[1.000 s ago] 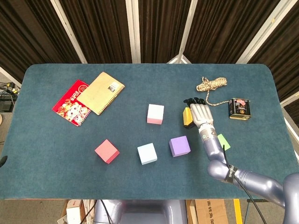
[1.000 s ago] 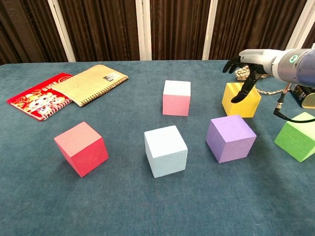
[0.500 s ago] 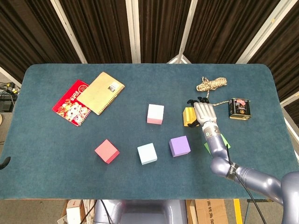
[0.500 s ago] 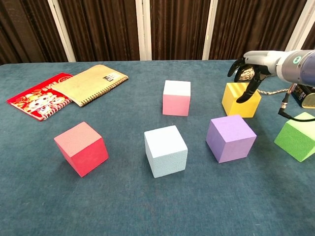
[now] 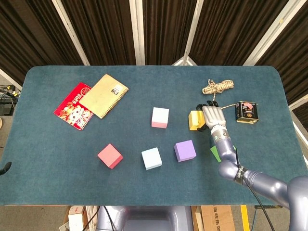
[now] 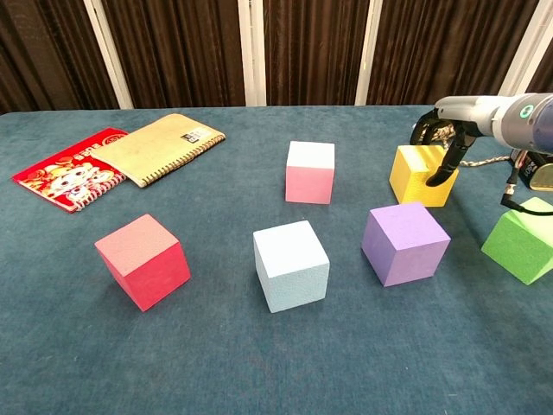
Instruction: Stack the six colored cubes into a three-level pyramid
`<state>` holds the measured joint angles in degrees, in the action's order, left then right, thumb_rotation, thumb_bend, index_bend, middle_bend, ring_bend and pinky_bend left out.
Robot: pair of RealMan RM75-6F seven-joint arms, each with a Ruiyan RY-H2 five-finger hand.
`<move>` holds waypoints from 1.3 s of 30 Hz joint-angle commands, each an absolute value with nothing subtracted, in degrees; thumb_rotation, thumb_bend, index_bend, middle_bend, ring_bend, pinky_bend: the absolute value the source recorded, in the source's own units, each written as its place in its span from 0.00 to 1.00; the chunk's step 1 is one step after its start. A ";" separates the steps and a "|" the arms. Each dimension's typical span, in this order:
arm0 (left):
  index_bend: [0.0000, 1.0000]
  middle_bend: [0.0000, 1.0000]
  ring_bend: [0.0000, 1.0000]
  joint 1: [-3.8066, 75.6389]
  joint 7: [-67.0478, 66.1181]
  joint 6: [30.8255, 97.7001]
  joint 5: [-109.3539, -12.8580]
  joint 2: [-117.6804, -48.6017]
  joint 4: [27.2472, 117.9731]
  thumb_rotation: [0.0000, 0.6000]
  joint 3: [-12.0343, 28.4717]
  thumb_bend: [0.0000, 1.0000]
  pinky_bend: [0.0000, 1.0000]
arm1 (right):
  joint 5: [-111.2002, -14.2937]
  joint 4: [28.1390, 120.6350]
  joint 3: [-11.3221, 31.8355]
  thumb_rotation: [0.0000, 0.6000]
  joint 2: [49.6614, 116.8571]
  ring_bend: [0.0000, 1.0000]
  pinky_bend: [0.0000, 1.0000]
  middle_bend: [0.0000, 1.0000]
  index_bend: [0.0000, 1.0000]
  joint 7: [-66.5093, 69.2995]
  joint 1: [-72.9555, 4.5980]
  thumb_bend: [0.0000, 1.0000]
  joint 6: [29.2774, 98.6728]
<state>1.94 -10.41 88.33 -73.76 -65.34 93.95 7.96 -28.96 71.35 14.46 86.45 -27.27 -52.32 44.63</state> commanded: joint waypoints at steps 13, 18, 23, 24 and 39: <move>0.11 0.01 0.00 2.16 -10.73 88.01 -73.89 -65.55 94.11 1.00 7.76 0.25 0.01 | -30.95 66.93 13.87 1.00 88.76 0.14 0.00 0.31 0.38 -24.19 -52.24 0.18 43.26; 0.11 0.01 0.00 2.21 -10.46 87.77 -73.89 -65.48 94.11 1.00 7.70 0.25 0.01 | -32.28 66.45 14.24 1.00 89.03 0.18 0.00 0.35 0.40 -23.03 -52.11 0.27 43.68; 0.11 0.01 0.00 2.32 -10.21 87.41 -73.86 -65.44 94.00 1.00 7.64 0.25 0.01 | -35.04 68.34 15.06 1.00 88.58 0.24 0.00 0.41 0.40 -21.83 -51.85 0.31 46.01; 0.11 0.01 0.00 2.34 -10.12 87.33 -73.82 -65.42 93.96 1.00 7.65 0.25 0.01 | -35.53 69.04 15.19 1.00 88.45 0.25 0.00 0.42 0.40 -21.86 -51.81 0.31 46.74; 0.11 0.00 0.00 2.47 -8.90 86.62 -73.37 -65.08 93.47 1.00 7.77 0.25 0.01 | -32.02 77.23 16.26 1.00 87.19 0.25 0.00 0.43 0.37 -27.27 -54.07 0.31 49.98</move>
